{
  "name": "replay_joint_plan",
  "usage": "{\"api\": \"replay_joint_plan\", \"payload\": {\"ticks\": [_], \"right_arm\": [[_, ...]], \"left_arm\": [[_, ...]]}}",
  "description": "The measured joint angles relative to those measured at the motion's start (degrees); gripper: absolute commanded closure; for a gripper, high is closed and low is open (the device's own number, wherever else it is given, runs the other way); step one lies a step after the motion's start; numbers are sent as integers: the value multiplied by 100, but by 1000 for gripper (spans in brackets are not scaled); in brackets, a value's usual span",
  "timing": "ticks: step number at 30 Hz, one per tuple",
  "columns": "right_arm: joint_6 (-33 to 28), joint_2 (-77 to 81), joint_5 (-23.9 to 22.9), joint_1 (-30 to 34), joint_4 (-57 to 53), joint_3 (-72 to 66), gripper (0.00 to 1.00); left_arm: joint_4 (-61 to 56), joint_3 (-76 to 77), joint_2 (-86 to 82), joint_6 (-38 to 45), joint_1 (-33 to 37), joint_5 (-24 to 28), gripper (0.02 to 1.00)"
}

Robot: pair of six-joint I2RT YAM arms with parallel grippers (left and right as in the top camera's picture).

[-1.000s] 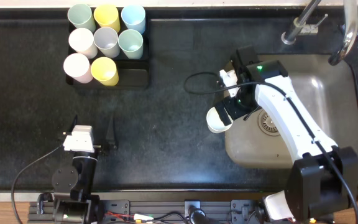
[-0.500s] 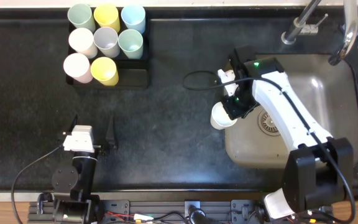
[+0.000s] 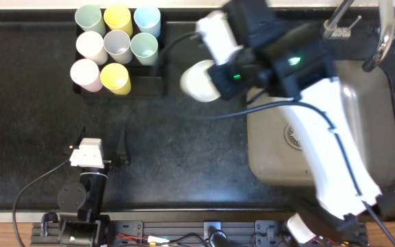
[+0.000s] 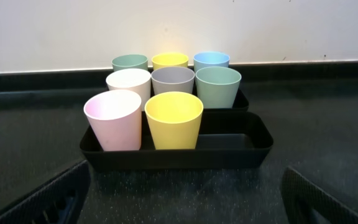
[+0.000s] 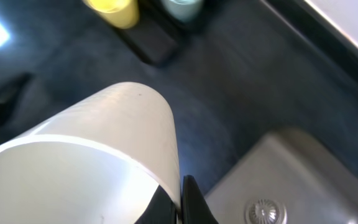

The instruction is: Store Cups

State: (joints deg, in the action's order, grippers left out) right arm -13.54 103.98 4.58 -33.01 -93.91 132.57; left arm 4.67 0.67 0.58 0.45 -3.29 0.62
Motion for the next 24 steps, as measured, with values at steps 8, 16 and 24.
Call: {"api": "replay_joint_plan", "payload": {"ticks": [8,16,24], "right_arm": [[118,2271,-782,-1005,170,1316,961],[249,2693,-1102,-1084,726,1493,961],[409,3239,-1067,-1045,1051,1624,961]], "left_arm": [[2,0,0,0,0,2,20],[2,0,0,0,0,2,20],[2,0,0,0,0,0,20]]}}
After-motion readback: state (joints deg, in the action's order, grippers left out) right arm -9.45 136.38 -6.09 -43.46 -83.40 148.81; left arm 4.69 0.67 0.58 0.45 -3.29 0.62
